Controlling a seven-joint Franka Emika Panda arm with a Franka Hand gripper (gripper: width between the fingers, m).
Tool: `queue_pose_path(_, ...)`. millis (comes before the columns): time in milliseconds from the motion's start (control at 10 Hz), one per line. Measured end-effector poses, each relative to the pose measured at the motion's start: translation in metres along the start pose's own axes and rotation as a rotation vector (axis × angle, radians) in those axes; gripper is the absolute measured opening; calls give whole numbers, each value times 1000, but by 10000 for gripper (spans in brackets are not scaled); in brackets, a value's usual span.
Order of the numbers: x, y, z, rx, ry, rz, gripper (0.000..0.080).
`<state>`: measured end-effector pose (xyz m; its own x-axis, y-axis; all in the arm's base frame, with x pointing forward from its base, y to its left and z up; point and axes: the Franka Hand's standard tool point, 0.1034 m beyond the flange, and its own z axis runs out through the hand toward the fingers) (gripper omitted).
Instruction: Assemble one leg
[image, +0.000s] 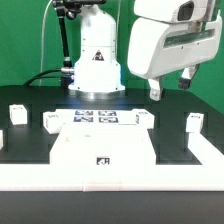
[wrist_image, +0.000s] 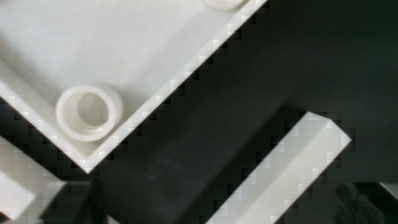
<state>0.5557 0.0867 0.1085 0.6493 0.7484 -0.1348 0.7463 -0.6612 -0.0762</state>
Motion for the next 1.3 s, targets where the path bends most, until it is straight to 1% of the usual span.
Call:
queue_pose_path(100,-6,-4,8,-11,1,-72,650)
queue_pose_path(200,-15,-9,15,-14,4,-139,650)
queue_pose_path(400,-29,-7,30,-34,31,-282,650)
queue_pose_path(500,-34,-8,38,-43,10,-347,650)
queue_pose_path(600,-40,-5,43,-26,11,-348,650)
queue_pose_path(900,-40,-4,43,-27,12,-338,650)
queue_pose_path(1000,-39,-4,44,-34,17,-356,650)
queue_pose_path(1100,-38,-4,49,-56,38,-414,650)
queue_pose_path(1200,-48,-5,55,-85,57,-523,650)
queue_pose_path(1300,-59,-4,61,-133,92,-607,650)
